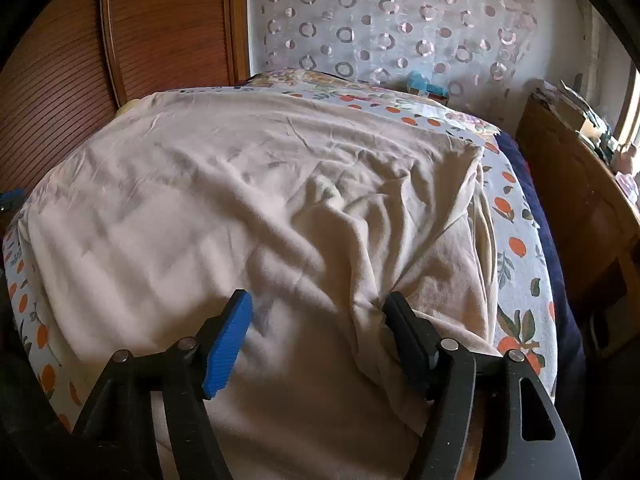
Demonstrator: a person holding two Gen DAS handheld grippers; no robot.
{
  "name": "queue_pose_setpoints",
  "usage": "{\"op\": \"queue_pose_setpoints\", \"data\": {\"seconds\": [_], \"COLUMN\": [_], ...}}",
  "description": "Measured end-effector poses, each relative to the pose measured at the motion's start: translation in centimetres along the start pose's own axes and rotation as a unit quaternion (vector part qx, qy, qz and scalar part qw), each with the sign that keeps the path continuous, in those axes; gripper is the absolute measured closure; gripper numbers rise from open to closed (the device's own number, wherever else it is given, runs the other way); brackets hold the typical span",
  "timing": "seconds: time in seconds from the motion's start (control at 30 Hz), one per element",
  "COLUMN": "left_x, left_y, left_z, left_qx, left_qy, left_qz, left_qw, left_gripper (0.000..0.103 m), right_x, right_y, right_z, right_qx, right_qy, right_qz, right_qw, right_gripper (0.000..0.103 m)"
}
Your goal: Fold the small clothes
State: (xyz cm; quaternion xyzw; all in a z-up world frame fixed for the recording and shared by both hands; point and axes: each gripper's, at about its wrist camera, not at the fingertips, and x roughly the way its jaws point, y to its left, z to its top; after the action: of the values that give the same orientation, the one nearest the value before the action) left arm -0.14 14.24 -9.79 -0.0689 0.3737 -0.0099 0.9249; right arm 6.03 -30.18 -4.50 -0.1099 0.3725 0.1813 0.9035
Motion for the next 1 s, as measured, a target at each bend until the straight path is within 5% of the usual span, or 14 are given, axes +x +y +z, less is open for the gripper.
{"op": "queue_pose_setpoints", "data": {"seconds": [0.13, 0.4, 0.47, 0.77, 0.9, 1.0], "left_x": [0.4, 2.1, 2.2, 2.8, 2.8, 2.2], "left_y": [0.2, -0.5, -1.1, -2.7, -3.4, -3.9], "left_z": [-0.2, -0.5, -0.4, -0.2, 0.0, 0.2], "left_qx": [-0.002, 0.001, 0.004, 0.047, 0.065, 0.067], "left_qy": [0.011, 0.026, 0.026, 0.023, 0.028, 0.015], "left_qz": [-0.002, 0.001, -0.017, 0.006, -0.004, -0.012], "left_qw": [0.9999, 0.9997, 0.9995, 0.9986, 0.9975, 0.9976], "left_gripper": [0.045, 0.046, 0.057, 0.071, 0.092, 0.094], "right_x": [-0.1, 0.3, 0.4, 0.4, 0.3, 0.3], "right_y": [0.2, 0.3, 0.3, 0.2, 0.2, 0.2], "right_z": [-0.1, 0.2, 0.2, 0.2, 0.2, 0.2], "right_qx": [0.001, -0.001, -0.001, -0.001, -0.001, -0.001], "right_qy": [0.001, 0.004, 0.004, 0.004, 0.004, 0.004], "right_qz": [0.002, 0.009, 0.009, 0.010, 0.010, 0.010], "right_qw": [1.000, 1.000, 1.000, 1.000, 1.000, 1.000], "right_gripper": [0.029, 0.024, 0.024, 0.024, 0.024, 0.024]}}
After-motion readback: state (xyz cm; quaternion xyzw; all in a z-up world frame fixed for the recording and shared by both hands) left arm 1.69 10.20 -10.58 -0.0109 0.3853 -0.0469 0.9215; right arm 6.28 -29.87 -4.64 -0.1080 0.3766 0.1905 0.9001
